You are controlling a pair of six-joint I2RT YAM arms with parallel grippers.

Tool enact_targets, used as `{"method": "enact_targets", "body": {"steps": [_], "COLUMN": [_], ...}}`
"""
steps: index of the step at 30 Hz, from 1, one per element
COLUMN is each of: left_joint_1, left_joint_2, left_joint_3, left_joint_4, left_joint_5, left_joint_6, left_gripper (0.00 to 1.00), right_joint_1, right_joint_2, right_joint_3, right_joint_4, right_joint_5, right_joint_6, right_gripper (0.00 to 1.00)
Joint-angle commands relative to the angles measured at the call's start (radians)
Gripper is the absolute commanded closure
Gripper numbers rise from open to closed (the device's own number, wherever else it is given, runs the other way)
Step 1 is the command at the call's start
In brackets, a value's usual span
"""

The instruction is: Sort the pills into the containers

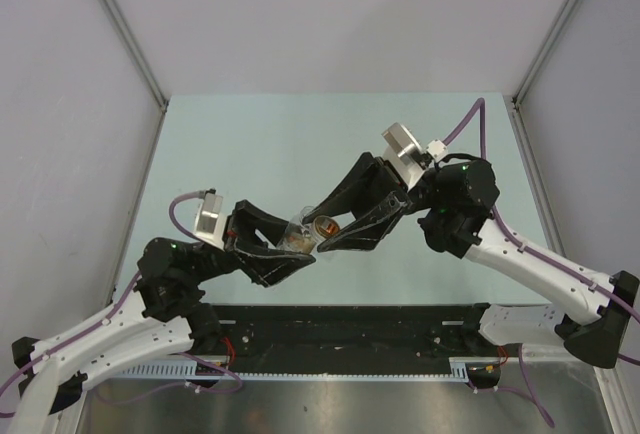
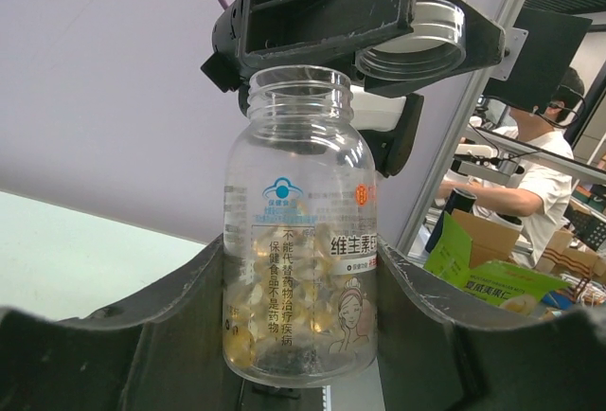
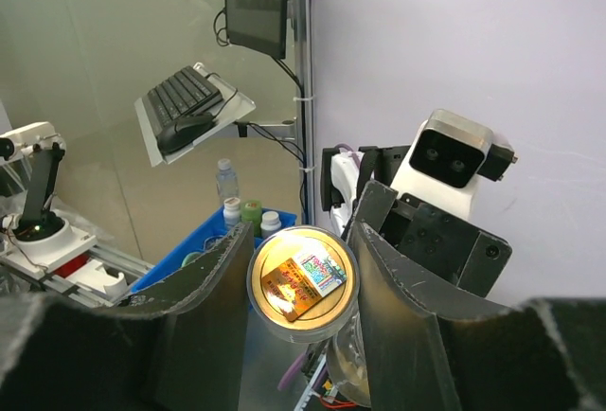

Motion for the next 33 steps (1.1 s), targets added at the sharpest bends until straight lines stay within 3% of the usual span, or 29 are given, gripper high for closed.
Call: {"method": "enact_targets", "body": {"steps": [1,5,12,21,25,30,33], "left_joint_1": [0.005,0.004,0.004,0.004,0.005,0.004,0.005], "left_joint_2": [0.005,0.005,-0.009,-0.061,-0.061,-0.058,-0.054], "left_joint_3": [0.008,0.005,-0.034,-0.143,-0.167,-0.175,-0.201], "left_joint_4": [0.013,0.013,0.012,-0.075,-0.186,-0.339,-0.346], "left_joint_5": [-0.018,-0.018,-0.052,-0.104,-0.144,-0.225,-0.256], "left_joint_6": [-0.012,-0.009,-0.018,-0.041,-0.036,0.013,0.036], "left_gripper": [1.00,1.00,1.00,1.00,1.00,1.00,0.99], "right_joint_1": [0.001,-0.011,-0.020,-0.020,-0.019,-0.014,-0.016], "right_joint_2": [-0.020,-0.048,-0.152,-0.261,-0.269,-0.310,-0.341], "right_joint_3": [0.030,0.030,0.031,0.030,0.030,-0.032,-0.084], "right_joint_4": [0.028,-0.035,-0.389,-0.845,-1.047,-1.116,-1.123], "right_joint_5": [-0.005,0.073,0.491,0.876,1.045,1.156,1.199], "right_joint_6": [0.003,-0.035,-0.150,-0.232,-0.233,-0.247,-0.262], "right_gripper": [1.00,1.00,1.00,1.00,1.00,1.00,1.00]}}
